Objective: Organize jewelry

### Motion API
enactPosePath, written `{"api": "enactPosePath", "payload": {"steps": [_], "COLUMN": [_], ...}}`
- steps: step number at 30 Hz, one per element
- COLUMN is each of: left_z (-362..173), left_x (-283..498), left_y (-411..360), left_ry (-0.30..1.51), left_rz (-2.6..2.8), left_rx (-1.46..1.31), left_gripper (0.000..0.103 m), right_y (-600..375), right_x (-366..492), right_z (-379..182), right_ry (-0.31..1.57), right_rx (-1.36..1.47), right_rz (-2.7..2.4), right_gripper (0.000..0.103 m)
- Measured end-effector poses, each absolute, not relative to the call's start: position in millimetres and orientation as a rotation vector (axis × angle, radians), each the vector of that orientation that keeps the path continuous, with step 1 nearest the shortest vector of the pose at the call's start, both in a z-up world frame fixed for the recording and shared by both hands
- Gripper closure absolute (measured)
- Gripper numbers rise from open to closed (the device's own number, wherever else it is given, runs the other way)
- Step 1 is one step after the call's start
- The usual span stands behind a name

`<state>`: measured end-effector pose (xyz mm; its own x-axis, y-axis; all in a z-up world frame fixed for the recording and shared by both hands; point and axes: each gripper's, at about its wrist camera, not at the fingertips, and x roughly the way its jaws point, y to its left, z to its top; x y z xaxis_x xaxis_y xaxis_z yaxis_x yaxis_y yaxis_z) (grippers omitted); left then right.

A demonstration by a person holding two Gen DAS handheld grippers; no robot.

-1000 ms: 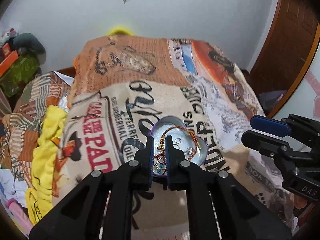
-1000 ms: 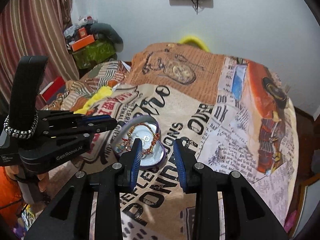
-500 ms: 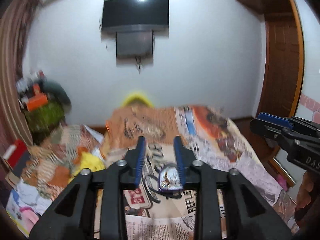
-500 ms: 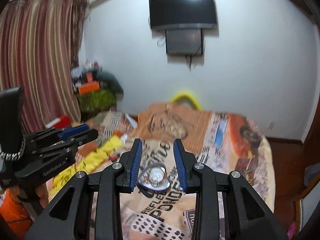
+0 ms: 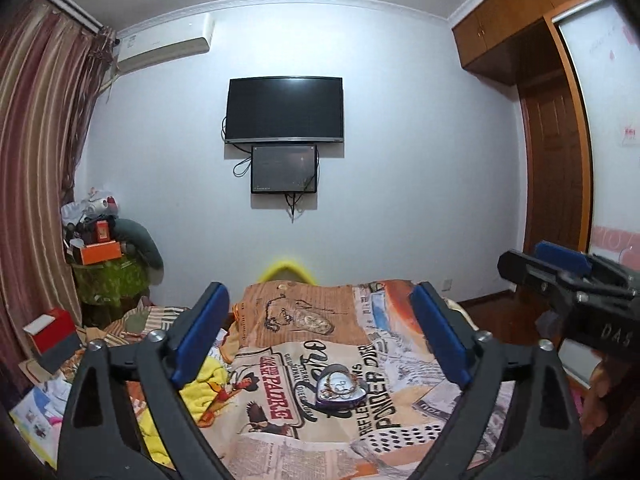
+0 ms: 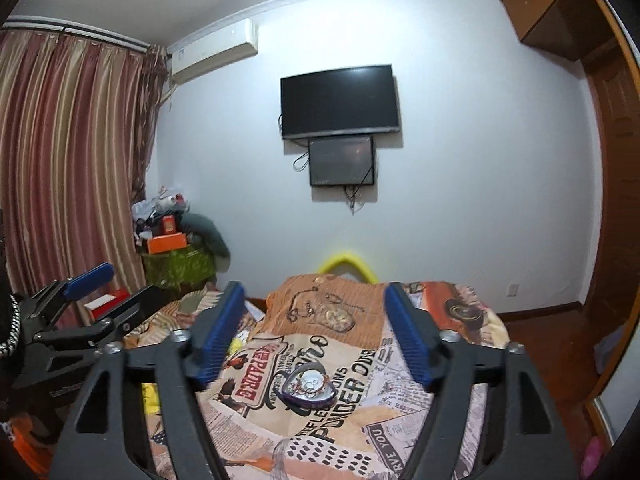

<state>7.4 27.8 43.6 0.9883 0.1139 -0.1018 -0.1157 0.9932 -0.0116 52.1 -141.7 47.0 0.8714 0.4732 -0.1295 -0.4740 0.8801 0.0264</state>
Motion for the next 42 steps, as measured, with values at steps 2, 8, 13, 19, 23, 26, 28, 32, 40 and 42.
{"api": "enactPosePath", "payload": {"steps": [2, 8, 13, 19, 23, 26, 28, 32, 40, 42], "left_z": [43, 39, 35, 33, 30, 29, 28, 28, 26, 26], "left_x": [3, -2, 1, 4, 7, 8, 7, 8, 9, 10], "left_y": [28, 27, 30, 28, 27, 28, 28, 28, 25, 25], "left_ry": [0.096, 0.11, 0.12, 0.133, 0.144, 0.148, 0.15, 0.151, 0.159, 0.161], "left_rz": [0.12, 0.119, 0.123, 0.124, 0.122, 0.12, 0.119, 0.114, 0.096, 0.091], "left_rx": [-0.025, -0.042, -0.04, -0.038, -0.036, -0.036, -0.036, -0.036, -0.033, -0.035], "left_gripper": [0.006, 0.005, 0.004, 0.004, 0.004, 0.004, 0.004, 0.004, 0.005, 0.005], "right_y": [-142, -144, -146, -150, -151, -151, -152, -152, -152, -152], "right_x": [51, 49, 48, 42, 41, 40, 40, 39, 39, 39], "right_z": [45, 42, 42, 36, 35, 34, 33, 33, 33, 33], "right_ry": [0.126, 0.145, 0.149, 0.156, 0.159, 0.162, 0.166, 0.169, 0.172, 0.172], "right_rx": [0.003, 0.005, 0.003, -0.003, -0.002, -0.002, -0.003, -0.003, -0.001, -0.001], "right_rz": [0.463, 0.449, 0.454, 0.462, 0.466, 0.467, 0.469, 0.47, 0.47, 0.471], "right_gripper": [0.015, 0.014, 0.014, 0.014, 0.014, 0.014, 0.014, 0.014, 0.014, 0.014]}}
